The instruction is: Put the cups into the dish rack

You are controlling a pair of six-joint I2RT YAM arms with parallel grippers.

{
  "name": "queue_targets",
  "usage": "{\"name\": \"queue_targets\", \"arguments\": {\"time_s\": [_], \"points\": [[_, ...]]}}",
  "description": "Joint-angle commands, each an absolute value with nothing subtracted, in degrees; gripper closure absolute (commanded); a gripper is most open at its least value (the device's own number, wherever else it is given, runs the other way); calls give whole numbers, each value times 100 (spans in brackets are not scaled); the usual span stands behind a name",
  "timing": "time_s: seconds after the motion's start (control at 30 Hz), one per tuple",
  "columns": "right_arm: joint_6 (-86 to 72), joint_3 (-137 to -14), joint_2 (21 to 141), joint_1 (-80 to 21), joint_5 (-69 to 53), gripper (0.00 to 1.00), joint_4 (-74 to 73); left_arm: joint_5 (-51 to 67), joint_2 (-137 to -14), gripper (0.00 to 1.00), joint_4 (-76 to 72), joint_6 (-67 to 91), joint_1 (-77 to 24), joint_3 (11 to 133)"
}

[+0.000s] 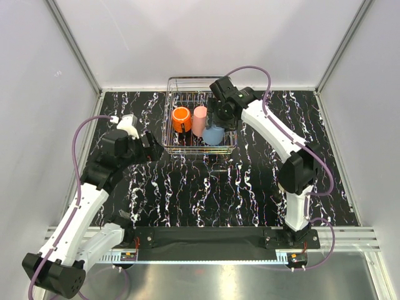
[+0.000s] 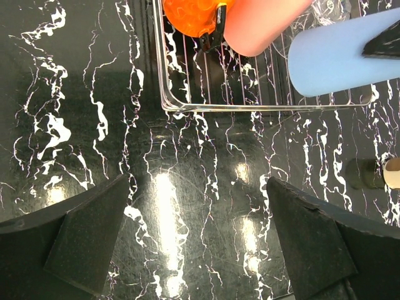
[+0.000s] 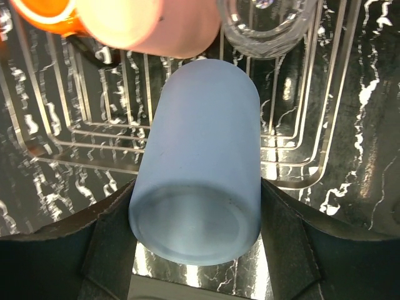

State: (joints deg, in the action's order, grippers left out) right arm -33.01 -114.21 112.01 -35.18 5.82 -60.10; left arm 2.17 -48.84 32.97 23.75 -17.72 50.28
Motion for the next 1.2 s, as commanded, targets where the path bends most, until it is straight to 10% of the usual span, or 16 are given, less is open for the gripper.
{"name": "queue_targets", "arguments": {"time_s": [0.0, 0.8, 1.17], "points": [[-3296, -11566, 11259, -3472, 879, 100, -6100, 246, -4843, 1, 3023, 2250, -1723, 5098], [-3384, -11066, 11681, -3401, 1274, 89, -6170, 597, -4922, 1, 2953, 2303, -1406, 5019], [-3419, -10881, 11532, -3401, 1301, 13, -6161, 712, -4939, 1, 2927, 2312, -1301, 4983]]}}
